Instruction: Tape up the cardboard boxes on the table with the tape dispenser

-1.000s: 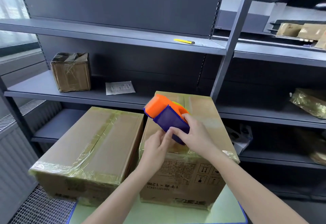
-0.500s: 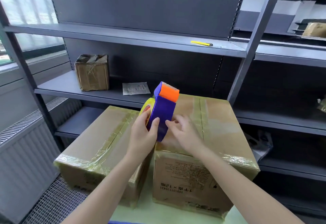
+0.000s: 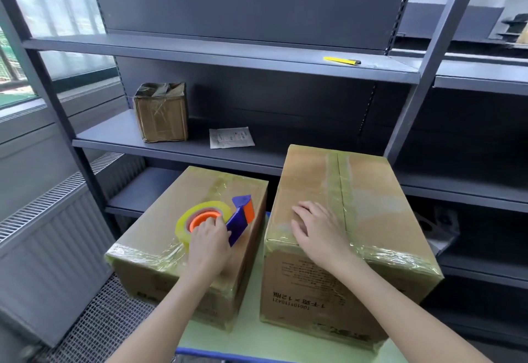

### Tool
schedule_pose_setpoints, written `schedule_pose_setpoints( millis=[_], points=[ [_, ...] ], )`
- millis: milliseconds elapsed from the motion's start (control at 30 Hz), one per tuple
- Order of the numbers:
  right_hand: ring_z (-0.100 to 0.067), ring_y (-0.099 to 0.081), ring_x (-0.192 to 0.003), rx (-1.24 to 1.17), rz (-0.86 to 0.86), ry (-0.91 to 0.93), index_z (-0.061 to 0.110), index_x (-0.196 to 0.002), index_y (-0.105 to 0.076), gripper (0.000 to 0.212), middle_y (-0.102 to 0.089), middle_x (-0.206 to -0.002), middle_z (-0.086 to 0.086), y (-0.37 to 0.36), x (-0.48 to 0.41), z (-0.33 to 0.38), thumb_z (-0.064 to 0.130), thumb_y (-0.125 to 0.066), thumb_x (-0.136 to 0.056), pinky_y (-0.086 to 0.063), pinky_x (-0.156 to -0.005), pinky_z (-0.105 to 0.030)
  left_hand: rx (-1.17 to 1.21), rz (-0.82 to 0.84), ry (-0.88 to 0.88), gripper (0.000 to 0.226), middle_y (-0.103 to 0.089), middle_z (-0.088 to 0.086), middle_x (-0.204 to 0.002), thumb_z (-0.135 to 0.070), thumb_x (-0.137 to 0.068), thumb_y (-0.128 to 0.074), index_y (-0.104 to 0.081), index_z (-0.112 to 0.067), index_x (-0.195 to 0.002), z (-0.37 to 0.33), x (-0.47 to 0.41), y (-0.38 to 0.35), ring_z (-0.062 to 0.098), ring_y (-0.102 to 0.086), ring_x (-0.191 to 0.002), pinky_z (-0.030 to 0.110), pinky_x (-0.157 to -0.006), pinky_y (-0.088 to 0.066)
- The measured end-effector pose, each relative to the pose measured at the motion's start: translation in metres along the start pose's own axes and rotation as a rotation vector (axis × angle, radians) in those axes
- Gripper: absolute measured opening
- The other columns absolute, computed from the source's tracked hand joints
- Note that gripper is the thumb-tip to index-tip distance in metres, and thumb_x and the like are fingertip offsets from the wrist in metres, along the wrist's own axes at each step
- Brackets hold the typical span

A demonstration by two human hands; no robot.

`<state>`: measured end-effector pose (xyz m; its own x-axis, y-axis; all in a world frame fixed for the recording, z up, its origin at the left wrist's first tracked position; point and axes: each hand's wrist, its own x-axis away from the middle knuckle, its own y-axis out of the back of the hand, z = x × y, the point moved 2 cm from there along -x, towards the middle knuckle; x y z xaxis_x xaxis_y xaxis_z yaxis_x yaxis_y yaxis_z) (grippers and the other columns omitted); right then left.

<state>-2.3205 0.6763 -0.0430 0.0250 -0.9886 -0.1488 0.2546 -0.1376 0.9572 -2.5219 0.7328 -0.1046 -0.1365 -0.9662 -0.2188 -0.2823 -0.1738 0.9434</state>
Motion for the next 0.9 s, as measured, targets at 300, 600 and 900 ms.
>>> schedule_pose_setpoints(
  millis=[300,600,900],
  points=[
    [-0.013,-0.018,-0.143,0.03,0.015,0.014,0.019,-0.146,-0.033,0.045,-0.028,-0.154,0.001,-0.003,0.002,0.0,0.032,-0.029,-0.103,-0.006,-0.116,-0.028,-0.117,0.051,-0.041,0.041,-0.057,0.007,-0.118,-0.031,-0.098,-0.04,-0.044,-0.008,-0.132,0.006,0.005,-0.029,0.026,-0.054,-0.107,0.032,-0.089,-0.039],
    [-0.013,-0.017,-0.144,-0.003,0.097,0.043,0.017,-0.147,-0.032,0.046,-0.025,-0.156,0.001,0.003,0.003,-0.006,0.031,-0.029,-0.103,-0.008,-0.116,-0.029,-0.254,0.194,-0.034,0.036,-0.065,0.002,-0.095,-0.047,-0.095,-0.045,-0.058,-0.014,-0.102,0.002,-0.006,-0.004,0.022,-0.061,-0.094,0.028,-0.068,-0.042],
    [-0.019,-0.027,-0.141,-0.041,0.016,-0.114,0.014,-0.144,-0.037,0.045,-0.037,-0.15,-0.003,0.051,0.014,-0.059,0.027,-0.036,-0.101,-0.02,-0.117,-0.038,0.1,-0.054,-0.17,0.033,-0.064,0.009,-0.107,-0.025,-0.096,-0.038,-0.061,-0.005,-0.11,-0.106,-0.038,0.057,0.03,-0.057,-0.102,0.035,-0.077,-0.045]
  ],
)
